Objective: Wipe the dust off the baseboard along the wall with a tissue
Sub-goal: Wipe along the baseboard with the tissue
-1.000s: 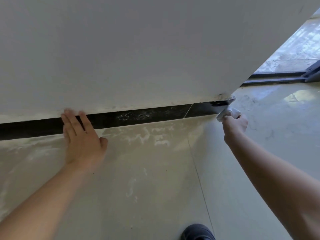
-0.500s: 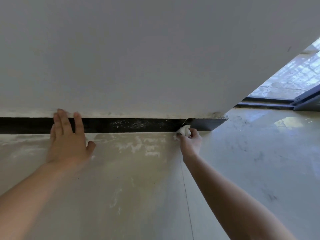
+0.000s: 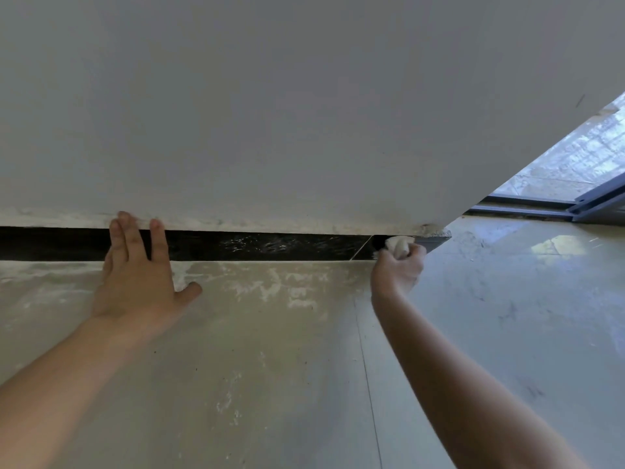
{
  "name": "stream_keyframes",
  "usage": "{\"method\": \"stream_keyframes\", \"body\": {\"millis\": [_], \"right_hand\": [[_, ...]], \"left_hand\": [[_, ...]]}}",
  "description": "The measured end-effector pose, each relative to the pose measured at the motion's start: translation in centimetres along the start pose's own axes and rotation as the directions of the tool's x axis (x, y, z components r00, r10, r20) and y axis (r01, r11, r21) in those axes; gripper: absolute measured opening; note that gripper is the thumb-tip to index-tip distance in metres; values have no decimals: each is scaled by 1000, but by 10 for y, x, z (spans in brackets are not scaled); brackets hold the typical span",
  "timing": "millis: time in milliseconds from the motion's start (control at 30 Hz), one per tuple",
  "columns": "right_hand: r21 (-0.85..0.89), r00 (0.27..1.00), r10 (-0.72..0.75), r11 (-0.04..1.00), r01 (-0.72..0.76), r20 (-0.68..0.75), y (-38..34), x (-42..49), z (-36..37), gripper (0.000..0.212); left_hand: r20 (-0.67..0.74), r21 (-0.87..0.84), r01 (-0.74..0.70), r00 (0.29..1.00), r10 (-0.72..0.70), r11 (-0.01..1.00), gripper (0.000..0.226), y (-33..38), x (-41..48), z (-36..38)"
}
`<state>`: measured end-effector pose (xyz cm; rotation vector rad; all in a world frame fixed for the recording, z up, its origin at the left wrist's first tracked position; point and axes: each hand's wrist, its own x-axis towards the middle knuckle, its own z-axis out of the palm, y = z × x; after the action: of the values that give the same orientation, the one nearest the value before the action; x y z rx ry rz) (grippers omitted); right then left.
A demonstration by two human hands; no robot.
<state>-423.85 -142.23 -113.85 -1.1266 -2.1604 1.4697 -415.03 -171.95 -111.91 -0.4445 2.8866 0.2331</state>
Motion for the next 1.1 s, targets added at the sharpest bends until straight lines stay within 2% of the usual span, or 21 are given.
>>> {"method": "stream_keyframes", "body": {"millis": [100, 167, 200, 267, 300, 333, 400, 467, 533, 600, 733, 867, 1000, 1100], "right_hand": [[-8, 989, -101, 995, 102, 107, 12, -37, 22, 21], [-25, 956, -185, 980, 196, 226, 18, -56, 28, 20], [-40, 910, -256, 958, 284, 327, 21, -63, 28, 19], [-60, 763, -362, 885, 461, 535, 25, -72, 24, 13], [-57, 723, -372, 868, 493, 582, 25, -72, 22, 10], [-50, 727, -371, 873, 485, 577, 27, -69, 19, 11], [-45, 836, -286, 937, 346, 469, 28, -60, 12, 11], [-55, 959, -85, 993, 104, 270, 31, -40, 4, 10], [13, 987, 141, 990, -142, 77, 29, -14, -4, 27], [71, 963, 268, 961, -268, 1, 22, 5, -8, 38], [147, 938, 342, 926, -347, 57, 8, 0, 3, 16], [188, 926, 358, 908, -376, 123, 5, -41, 33, 9], [150, 932, 305, 930, -336, 193, 8, -78, 50, 26], [48, 901, 234, 962, -270, 366, 12, -94, 50, 27]], "left_hand": [[-14, -19, -4, 1000, 4, 1000, 107, 1, -1, 1], [-29, -31, -9, 1000, 8, 999, 108, 1, -1, 1], [-33, -29, -11, 999, 10, 1000, 107, 0, -1, 2], [-45, -28, -21, 999, 20, 999, 106, -2, -1, 3], [-53, -33, -26, 998, 24, 999, 104, -3, -1, 4], [-66, -38, -31, 997, 28, 999, 103, -4, -1, 5], [-98, -48, -41, 995, 36, 998, 101, -7, 0, 6], [-111, -49, -45, 993, 39, 998, 100, -10, 0, 7], [-120, -39, -46, 992, 41, 998, 99, -12, -1, 7], [-119, -25, -44, 992, 41, 999, 99, -11, -1, 7], [-121, -38, -48, 992, 43, 998, 100, -10, 0, 7], [-130, -37, -57, 990, 52, 998, 101, -11, 0, 7], [-107, -42, -59, 993, 54, 997, 101, -11, -1, 5], [-99, -30, -63, 993, 60, 998, 100, -14, -1, 5]]}}
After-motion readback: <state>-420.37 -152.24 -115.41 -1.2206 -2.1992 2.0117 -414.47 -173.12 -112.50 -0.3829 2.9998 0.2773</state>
